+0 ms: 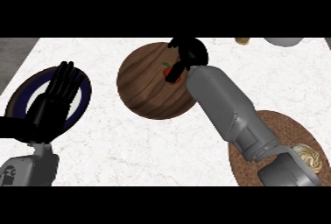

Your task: Pick the bell pepper from the placemat and place it in the bowl

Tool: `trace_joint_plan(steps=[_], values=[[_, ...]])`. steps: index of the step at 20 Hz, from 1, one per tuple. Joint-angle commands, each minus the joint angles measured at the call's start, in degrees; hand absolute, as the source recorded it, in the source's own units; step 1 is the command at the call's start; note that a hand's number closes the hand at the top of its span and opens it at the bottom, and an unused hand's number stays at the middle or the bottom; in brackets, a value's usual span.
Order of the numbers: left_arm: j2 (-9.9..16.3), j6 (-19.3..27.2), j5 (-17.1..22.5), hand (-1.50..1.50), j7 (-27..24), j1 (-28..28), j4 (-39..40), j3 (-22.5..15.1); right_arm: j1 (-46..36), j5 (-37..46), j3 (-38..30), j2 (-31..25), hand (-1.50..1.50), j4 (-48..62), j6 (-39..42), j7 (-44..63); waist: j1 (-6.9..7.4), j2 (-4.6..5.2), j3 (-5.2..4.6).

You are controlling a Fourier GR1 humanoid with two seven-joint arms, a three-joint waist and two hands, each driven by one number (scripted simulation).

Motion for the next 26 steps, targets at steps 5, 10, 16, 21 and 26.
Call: trace_joint_plan(steps=[5, 10, 16, 21, 26], values=[[-0.04, 0.99, -0.61, 0.0, 0.7, 0.39, -1.1, 0.02, 2.35, -11.6, -12.39, 0.01, -1.5, -4.32, -10.06, -16.49, -0.98, -0.19, 0.17], [1.43, -0.66, 0.19, 0.0, -0.49, 1.68, -0.37, 1.62, 1.03, -18.04, -19.98, -1.28, -1.5, -4.18, -12.66, -21.48, -1.61, -0.5, 0.03], [2.29, 0.98, 0.99, 0.0, 2.52, 0.35, -0.55, 3.61, 5.21, -20.21, -22.89, -7.14, -1.5, -4.07, -9.2, -26.29, -4.65, -1.61, 0.0], [-0.37, -0.3, -0.35, 0.0, -2.08, 4.23, -0.05, 1.71, 9.42, -22.39, -24.97, -12.8, -1.5, -3.97, -2.86, -28.55, -5.06, -1.71, -0.02], [0.81, 1.39, -0.53, 0.0, -0.79, 2.6, 0.79, 4.06, 18.72, -23.89, -23.73, -15.1, -1.5, -13.38, 2.81, -27.58, -6.37, -2.27, -0.05]])
